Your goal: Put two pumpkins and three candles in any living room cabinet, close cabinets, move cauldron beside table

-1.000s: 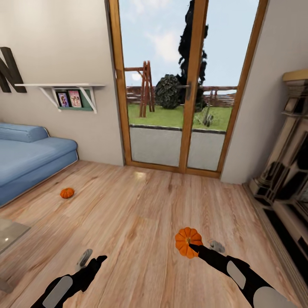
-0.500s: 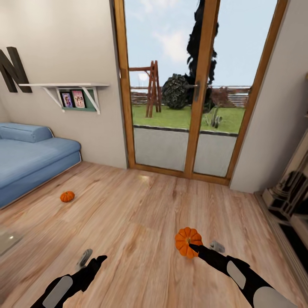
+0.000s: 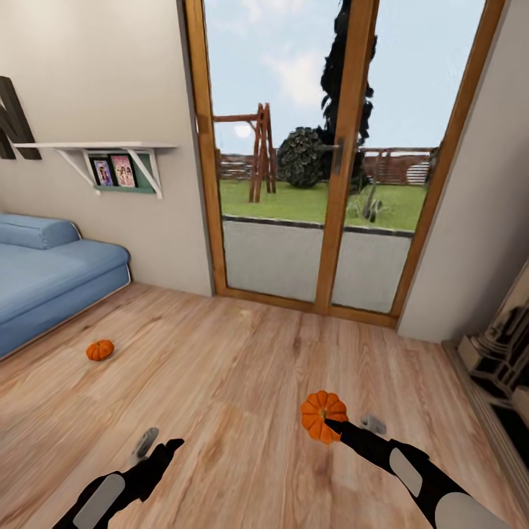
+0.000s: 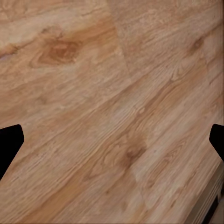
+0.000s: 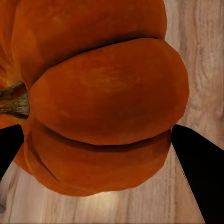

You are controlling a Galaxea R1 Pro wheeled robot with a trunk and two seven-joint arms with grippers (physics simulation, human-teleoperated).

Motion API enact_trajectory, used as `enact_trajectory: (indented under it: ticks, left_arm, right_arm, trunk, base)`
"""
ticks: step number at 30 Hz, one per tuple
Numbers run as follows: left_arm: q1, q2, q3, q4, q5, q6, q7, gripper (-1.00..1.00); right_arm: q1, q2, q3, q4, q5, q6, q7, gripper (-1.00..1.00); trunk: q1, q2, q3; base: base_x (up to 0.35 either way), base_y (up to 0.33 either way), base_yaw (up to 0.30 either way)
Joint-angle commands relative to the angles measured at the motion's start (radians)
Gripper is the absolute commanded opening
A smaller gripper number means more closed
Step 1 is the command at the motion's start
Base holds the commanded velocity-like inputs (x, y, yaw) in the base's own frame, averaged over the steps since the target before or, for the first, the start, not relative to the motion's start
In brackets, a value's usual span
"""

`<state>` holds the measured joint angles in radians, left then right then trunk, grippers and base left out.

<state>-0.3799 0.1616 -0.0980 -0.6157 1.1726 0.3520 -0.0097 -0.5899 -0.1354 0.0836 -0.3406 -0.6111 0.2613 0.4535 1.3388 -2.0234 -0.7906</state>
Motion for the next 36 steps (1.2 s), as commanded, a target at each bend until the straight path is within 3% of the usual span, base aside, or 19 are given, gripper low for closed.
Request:
enact_trajectory:
  ticks: [1,26,36]
  left_arm:
    - [-0.001,0.001,-0.003,0.0,0.004,0.001,-0.001,1.0]
    - [-0.001,0.001,-0.004,-0.001,0.004,0.001,-0.001,1.0]
    - [-0.001,0.001,-0.004,0.0,0.004,0.001,-0.001,1.0]
  right_arm:
    - [-0.001,-0.001,0.006,-0.002,-0.015,0.004,-0.001,-1.0]
    - [-0.001,-0.001,0.007,-0.002,-0.015,0.004,-0.002,-1.0]
    - [-0.001,-0.001,0.007,-0.002,-0.015,0.004,-0.004,-1.0]
  trunk:
    - [0.0,0.0,-0.001]
    - [0.0,0.0,-0.001]
    - [0.0,0.0,-0.001]
  base:
    - [0.314,-0.104,0.0]
    - [0.289,-0.153,0.004]
    - [0.264,-0.209,0.176]
